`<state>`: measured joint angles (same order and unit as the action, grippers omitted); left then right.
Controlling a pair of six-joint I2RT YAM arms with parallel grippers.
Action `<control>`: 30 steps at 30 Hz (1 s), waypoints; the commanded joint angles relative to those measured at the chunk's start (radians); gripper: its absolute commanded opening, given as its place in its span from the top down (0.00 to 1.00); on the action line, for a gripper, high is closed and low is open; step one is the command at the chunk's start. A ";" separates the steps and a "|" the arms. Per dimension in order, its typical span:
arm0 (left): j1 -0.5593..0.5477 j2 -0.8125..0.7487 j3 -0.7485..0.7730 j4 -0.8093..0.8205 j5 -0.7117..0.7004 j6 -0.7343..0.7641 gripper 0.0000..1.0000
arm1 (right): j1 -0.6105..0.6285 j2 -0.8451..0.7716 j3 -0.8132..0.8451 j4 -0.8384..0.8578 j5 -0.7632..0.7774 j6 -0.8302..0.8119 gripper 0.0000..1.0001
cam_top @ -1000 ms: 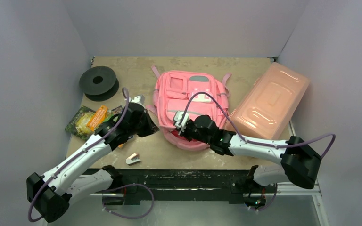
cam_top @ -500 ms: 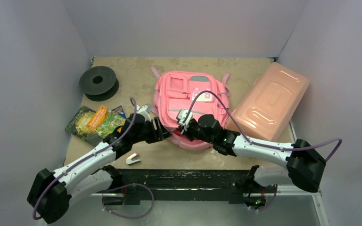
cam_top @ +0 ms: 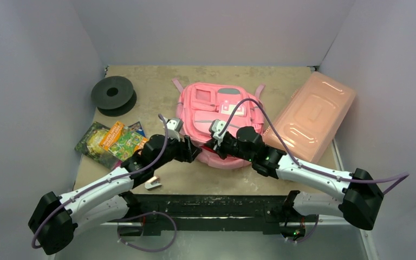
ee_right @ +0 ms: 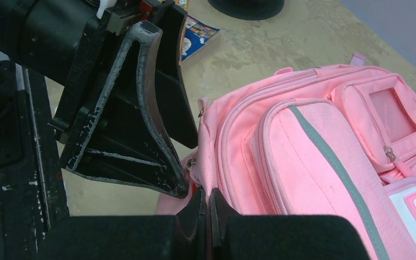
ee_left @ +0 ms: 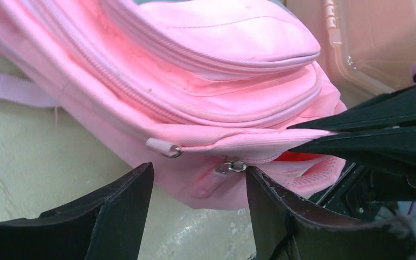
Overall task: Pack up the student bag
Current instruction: Unzip the student bag at the center of the board.
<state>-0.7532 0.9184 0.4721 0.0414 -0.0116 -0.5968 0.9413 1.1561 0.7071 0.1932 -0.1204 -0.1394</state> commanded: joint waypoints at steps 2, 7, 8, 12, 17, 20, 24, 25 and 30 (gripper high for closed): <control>-0.010 0.010 -0.021 0.242 0.129 0.193 0.40 | 0.002 -0.039 0.064 0.086 -0.082 0.004 1.00; -0.010 0.088 0.047 0.177 0.228 0.215 0.55 | 0.002 -0.048 0.064 0.088 -0.084 -0.005 1.00; -0.010 0.092 0.043 0.185 0.226 0.211 0.56 | 0.001 -0.050 0.064 0.088 -0.084 -0.008 1.00; -0.009 0.093 0.017 0.217 0.214 0.193 0.70 | -0.006 -0.052 0.057 0.092 -0.084 -0.017 1.00; -0.010 0.072 0.025 0.147 0.181 0.178 0.87 | -0.049 -0.069 0.047 0.094 -0.089 -0.018 1.00; -0.010 0.056 0.017 0.121 0.135 0.162 0.92 | -0.099 -0.095 0.042 0.096 -0.125 -0.006 1.00; -0.010 0.064 0.013 0.153 0.169 0.145 0.74 | -0.124 -0.103 0.052 0.080 -0.159 -0.009 1.00; -0.010 0.072 0.012 0.175 0.198 0.141 0.70 | -0.124 -0.102 0.054 0.076 -0.168 -0.010 1.00; -0.010 0.119 0.019 0.255 0.267 0.116 0.66 | -0.124 -0.110 0.039 0.085 -0.179 0.001 1.00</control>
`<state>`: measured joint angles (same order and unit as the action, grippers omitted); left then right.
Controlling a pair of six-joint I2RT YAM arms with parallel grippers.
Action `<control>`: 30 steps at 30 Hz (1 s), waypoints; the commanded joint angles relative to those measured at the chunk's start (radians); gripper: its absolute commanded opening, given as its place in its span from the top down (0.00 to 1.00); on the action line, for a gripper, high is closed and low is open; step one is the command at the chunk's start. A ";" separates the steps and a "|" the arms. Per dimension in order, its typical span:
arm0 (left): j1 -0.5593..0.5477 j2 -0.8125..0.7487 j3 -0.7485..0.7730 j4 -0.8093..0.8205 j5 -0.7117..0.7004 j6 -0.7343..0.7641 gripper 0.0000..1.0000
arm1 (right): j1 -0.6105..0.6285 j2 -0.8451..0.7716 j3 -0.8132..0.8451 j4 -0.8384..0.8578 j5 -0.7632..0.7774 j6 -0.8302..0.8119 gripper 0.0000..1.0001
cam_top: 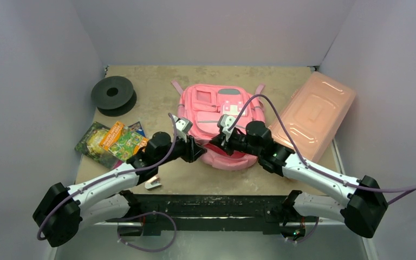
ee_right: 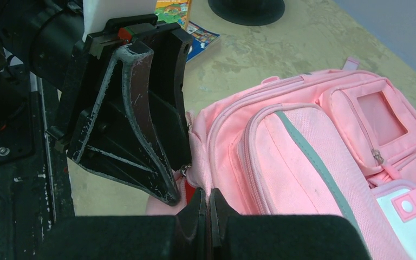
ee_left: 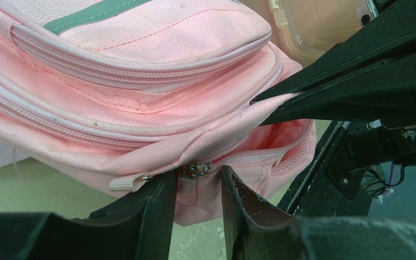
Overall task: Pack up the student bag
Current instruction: Unzip the student bag at the center of the board.
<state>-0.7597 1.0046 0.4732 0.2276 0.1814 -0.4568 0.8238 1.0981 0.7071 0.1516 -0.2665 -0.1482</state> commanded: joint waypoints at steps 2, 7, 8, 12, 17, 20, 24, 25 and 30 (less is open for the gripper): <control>-0.003 0.042 0.029 0.058 0.083 -0.023 0.67 | -0.007 -0.056 0.037 0.126 -0.033 0.009 1.00; -0.003 0.009 0.010 0.024 0.095 -0.030 0.72 | -0.007 -0.061 0.027 0.125 -0.025 0.006 1.00; -0.003 -0.006 0.000 0.020 0.094 -0.034 0.75 | -0.007 -0.062 0.026 0.124 -0.025 0.004 1.00; -0.003 -0.054 -0.035 0.027 0.096 -0.057 0.79 | -0.008 -0.064 0.025 0.126 -0.029 0.004 1.00; -0.003 -0.026 -0.017 0.027 0.125 -0.067 0.70 | -0.008 -0.059 0.028 0.130 -0.036 0.008 1.00; -0.003 -0.007 -0.015 0.053 0.152 -0.080 0.66 | -0.008 -0.055 0.030 0.131 -0.042 0.011 1.00; -0.003 -0.030 -0.026 0.052 0.160 -0.087 0.67 | -0.008 -0.056 0.028 0.130 -0.042 0.009 1.00; -0.003 -0.040 -0.031 0.050 0.161 -0.086 0.69 | -0.008 -0.056 0.026 0.129 -0.041 0.009 1.00; -0.003 -0.067 -0.035 0.031 0.181 -0.082 0.76 | -0.008 -0.051 0.025 0.135 -0.042 0.010 1.00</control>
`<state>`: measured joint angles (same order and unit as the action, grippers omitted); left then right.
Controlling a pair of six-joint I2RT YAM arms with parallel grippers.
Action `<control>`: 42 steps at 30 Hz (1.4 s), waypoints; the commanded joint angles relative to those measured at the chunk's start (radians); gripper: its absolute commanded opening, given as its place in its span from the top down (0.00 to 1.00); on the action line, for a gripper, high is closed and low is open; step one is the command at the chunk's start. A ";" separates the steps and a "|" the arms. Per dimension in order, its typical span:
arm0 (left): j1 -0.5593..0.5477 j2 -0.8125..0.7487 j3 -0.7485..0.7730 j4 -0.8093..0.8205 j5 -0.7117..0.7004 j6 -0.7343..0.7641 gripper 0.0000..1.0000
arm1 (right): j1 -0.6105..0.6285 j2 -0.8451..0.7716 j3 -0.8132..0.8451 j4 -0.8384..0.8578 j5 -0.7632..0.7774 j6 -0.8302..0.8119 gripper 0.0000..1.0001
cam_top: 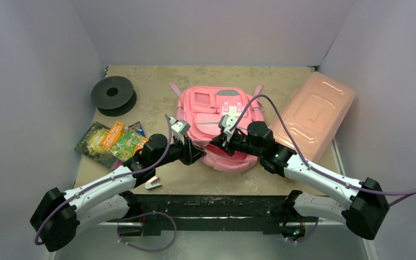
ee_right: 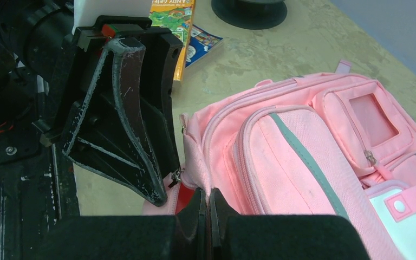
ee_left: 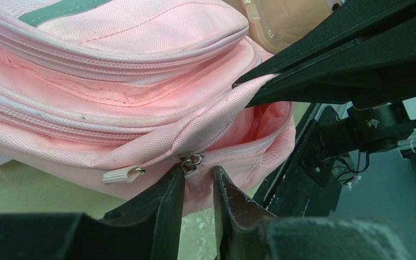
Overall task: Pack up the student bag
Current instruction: Unzip the student bag at the center of the board.
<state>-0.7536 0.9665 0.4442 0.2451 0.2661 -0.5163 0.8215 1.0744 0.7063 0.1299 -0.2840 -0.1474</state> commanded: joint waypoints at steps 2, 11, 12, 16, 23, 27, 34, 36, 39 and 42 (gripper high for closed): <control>-0.009 -0.029 -0.004 0.009 0.105 -0.023 0.80 | -0.005 -0.027 0.025 0.158 -0.024 0.009 1.00; -0.009 -0.036 0.001 -0.039 0.022 -0.026 1.00 | -0.005 -0.024 0.024 0.148 -0.006 0.009 1.00; -0.009 -0.040 0.008 -0.084 -0.044 -0.031 1.00 | -0.005 -0.025 0.022 0.144 0.011 0.007 1.00; -0.008 -0.018 0.097 -0.401 -0.438 -0.105 1.00 | -0.026 -0.037 -0.016 0.177 0.042 0.002 1.00; 0.098 0.085 0.229 -0.682 -0.686 -0.308 1.00 | -0.059 -0.039 -0.041 0.230 0.017 -0.008 1.00; 0.229 0.174 0.275 -0.572 -0.571 -0.293 1.00 | -0.075 -0.034 -0.045 0.255 -0.063 -0.010 1.00; 0.330 0.531 0.581 -0.598 -0.493 -0.168 1.00 | -0.075 0.019 0.004 0.256 -0.075 0.033 1.00; 0.345 0.558 0.622 -0.610 -0.479 -0.156 1.00 | -0.075 0.047 0.036 0.242 -0.083 0.035 1.00; 0.351 0.515 0.609 -0.625 -0.475 -0.143 1.00 | -0.073 0.097 0.085 0.216 -0.052 0.058 1.00; 0.352 0.415 0.587 -0.682 -0.458 -0.138 0.62 | -0.073 0.142 0.121 0.241 0.031 0.127 1.00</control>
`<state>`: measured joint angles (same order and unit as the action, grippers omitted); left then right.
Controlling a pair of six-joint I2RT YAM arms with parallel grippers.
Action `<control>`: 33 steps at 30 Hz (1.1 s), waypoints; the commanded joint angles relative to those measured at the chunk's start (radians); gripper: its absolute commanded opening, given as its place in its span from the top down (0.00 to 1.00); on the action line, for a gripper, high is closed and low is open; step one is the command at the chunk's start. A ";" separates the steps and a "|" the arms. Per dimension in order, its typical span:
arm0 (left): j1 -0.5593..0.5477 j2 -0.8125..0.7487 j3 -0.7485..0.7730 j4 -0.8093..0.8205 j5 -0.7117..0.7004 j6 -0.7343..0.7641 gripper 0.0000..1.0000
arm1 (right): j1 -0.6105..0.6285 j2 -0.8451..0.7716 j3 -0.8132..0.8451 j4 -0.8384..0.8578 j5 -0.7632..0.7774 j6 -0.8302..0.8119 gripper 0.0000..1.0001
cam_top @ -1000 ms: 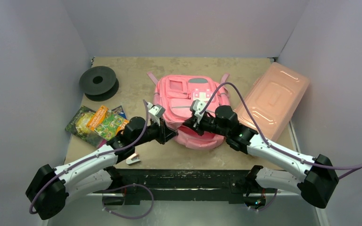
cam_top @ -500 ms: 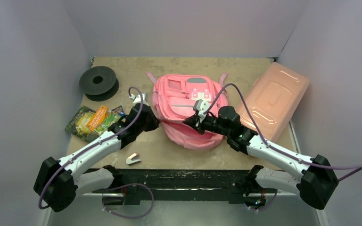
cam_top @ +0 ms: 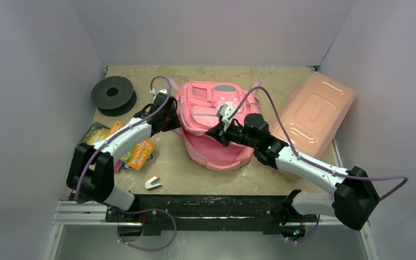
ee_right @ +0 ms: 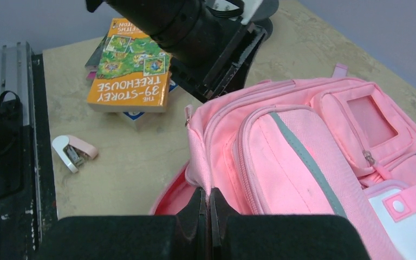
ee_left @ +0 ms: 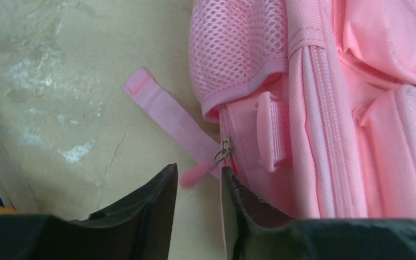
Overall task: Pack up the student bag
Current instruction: Unzip the student bag at the center of the board.
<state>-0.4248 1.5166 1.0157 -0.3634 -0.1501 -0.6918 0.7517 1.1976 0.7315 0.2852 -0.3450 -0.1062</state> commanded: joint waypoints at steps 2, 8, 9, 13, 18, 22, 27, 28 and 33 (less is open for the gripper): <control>0.023 -0.233 -0.015 -0.116 -0.027 0.038 0.42 | -0.003 0.076 0.159 0.056 0.156 0.148 1.00; 0.023 -0.586 -0.070 -0.328 -0.012 0.047 0.11 | -0.004 0.296 0.386 -0.066 0.386 0.195 1.00; 0.023 -0.643 -0.081 -0.370 -0.013 0.045 0.11 | -0.003 0.321 0.404 -0.058 0.436 0.177 1.00; 0.023 -0.860 -0.113 -0.546 -0.054 0.015 0.11 | -0.006 0.435 0.507 -0.082 0.540 0.082 1.00; 0.023 -1.050 -0.123 -0.636 -0.034 -0.004 0.11 | -0.007 0.458 0.505 -0.137 0.550 0.046 1.00; 0.023 -1.101 -0.117 -0.636 -0.010 0.032 0.11 | -0.007 0.426 0.453 -0.147 0.517 0.043 0.89; 0.023 -1.084 -0.089 -0.617 0.023 0.103 0.11 | 0.011 0.412 0.490 -0.262 0.480 0.093 0.28; 0.023 -1.081 -0.079 -0.620 0.029 0.117 0.11 | 0.020 0.402 0.496 -0.276 0.497 0.126 0.18; 0.023 -1.141 -0.088 -0.585 0.046 0.173 0.11 | 0.100 0.404 0.563 -0.279 0.303 0.373 0.01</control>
<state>-0.4061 0.4213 0.9054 -0.9886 -0.1333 -0.5926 0.7898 1.6245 1.1950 0.0116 0.1379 0.0593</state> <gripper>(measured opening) 0.891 0.984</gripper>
